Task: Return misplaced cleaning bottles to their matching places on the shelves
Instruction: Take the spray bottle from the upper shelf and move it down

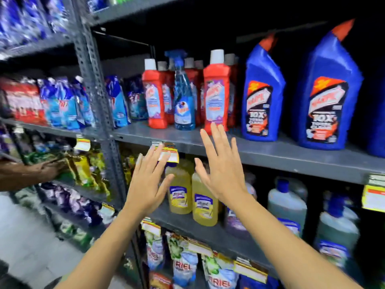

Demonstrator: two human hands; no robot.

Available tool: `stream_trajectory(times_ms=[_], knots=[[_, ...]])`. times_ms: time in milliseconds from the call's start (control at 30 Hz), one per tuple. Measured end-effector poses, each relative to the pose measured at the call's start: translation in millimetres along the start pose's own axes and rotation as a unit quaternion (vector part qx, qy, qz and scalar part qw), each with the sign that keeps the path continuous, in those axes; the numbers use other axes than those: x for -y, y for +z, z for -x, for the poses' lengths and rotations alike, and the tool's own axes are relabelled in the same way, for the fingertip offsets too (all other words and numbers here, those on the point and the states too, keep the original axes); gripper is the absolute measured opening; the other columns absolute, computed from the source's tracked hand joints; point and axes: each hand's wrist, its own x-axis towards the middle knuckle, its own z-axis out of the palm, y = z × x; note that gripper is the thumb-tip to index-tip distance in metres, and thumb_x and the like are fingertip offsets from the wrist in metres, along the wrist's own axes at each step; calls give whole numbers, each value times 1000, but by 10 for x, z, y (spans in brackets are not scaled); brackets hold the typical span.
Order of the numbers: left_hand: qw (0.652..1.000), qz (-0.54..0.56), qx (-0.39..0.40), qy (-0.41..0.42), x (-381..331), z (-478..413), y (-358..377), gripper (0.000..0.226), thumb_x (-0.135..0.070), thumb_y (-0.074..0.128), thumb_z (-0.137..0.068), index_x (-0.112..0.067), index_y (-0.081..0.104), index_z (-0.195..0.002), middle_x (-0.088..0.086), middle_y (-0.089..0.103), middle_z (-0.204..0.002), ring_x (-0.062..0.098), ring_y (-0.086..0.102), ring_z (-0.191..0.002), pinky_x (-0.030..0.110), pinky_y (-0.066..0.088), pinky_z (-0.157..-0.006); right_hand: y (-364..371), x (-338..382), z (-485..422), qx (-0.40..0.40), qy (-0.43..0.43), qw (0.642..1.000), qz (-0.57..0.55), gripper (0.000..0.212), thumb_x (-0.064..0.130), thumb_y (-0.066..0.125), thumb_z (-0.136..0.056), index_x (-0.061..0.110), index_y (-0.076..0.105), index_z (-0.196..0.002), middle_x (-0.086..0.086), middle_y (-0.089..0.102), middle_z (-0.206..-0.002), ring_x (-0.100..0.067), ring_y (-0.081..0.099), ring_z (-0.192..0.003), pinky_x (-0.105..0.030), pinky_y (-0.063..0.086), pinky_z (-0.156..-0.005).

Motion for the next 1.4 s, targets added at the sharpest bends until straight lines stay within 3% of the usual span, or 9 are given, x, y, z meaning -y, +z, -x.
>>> stream_trajectory(times_ms=[267, 400, 767, 933, 1033, 1067, 1133, 1267, 1400], knots=[[999, 1, -31, 11, 624, -384, 174, 57, -48, 27, -100, -20, 29, -149, 2, 17, -161, 18, 5, -149, 50, 7, -119, 528, 144, -578, 1, -17, 1000, -26, 67, 33, 51, -93, 11, 29, -152, -14, 20, -162, -27, 14, -151, -53, 25, -117], [997, -21, -23, 66, 885, -635, 323, 58, -48, 26, -101, -18, 28, -150, 6, 20, -160, 22, 9, -149, 54, 10, -118, 725, 67, -845, -16, -23, 999, -30, 64, 34, 50, -94, 12, 31, -151, -11, 21, -162, -25, 14, -151, -55, 27, -115], [994, -38, 11, 101, 1655, -1036, 557, 62, -51, 28, -99, -15, 29, -149, 5, 20, -160, 19, 8, -148, 53, 10, -118, 987, 90, -1144, -11, 68, 998, 14, 64, 39, 48, -95, 17, 27, -152, -3, 14, -165, -20, 8, -152, -52, 26, -117], [990, -1, -7, 143, 1887, -1129, 694, 58, -49, 36, -98, -13, 41, -143, 5, 28, -157, 18, 16, -147, 48, 19, -117, 1088, 108, -1177, -22, 103, 992, 71, 62, 35, 53, -94, 11, 35, -148, -10, 26, -161, -25, 20, -149, -49, 33, -114], [986, 17, -44, 158, 1935, -1131, 785, 56, -49, 35, -98, -13, 45, -140, 5, 30, -156, 19, 18, -147, 44, 18, -117, 1130, 174, -1178, -3, 104, 986, 131, 48, 30, 53, -94, 7, 49, -136, -13, 49, -147, -29, 49, -132, -41, 49, -94], [985, 23, -57, 161, 1943, -1137, 805, 56, -49, 34, -99, -13, 46, -140, 5, 31, -155, 19, 19, -147, 43, 18, -117, 1141, 194, -1179, 6, 100, 984, 149, 39, 30, 50, -94, 9, 56, -126, -11, 60, -134, -30, 61, -115, -40, 53, -79], [982, 40, -71, 168, 1955, -1145, 832, 55, -49, 35, -99, -13, 49, -138, 5, 34, -154, 20, 21, -146, 41, 17, -117, 1154, 209, -1195, 32, 112, 977, 180, 30, 34, 43, -95, 14, 61, -107, -7, 70, -108, -34, 67, -86, -38, 48, -59], [983, 21, -86, 159, 1919, -1210, 868, 52, -48, 40, -98, -14, 52, -136, 5, 39, -152, 20, 24, -145, 41, 17, -117, 1122, 81, -1255, 87, 123, 967, 208, 35, 40, 36, -96, 18, 61, -85, -9, 71, -79, -39, 64, -72, -38, 37, -54], [982, 17, -107, 157, 1853, -1234, 947, 51, -47, 41, -98, -14, 53, -134, 6, 42, -150, 21, 27, -144, 42, 20, -116, 1071, -16, -1357, 133, 137, 970, 153, 28, 38, 47, -91, 21, 68, -92, -7, 74, -86, -37, 66, -82, -39, 47, -61]])
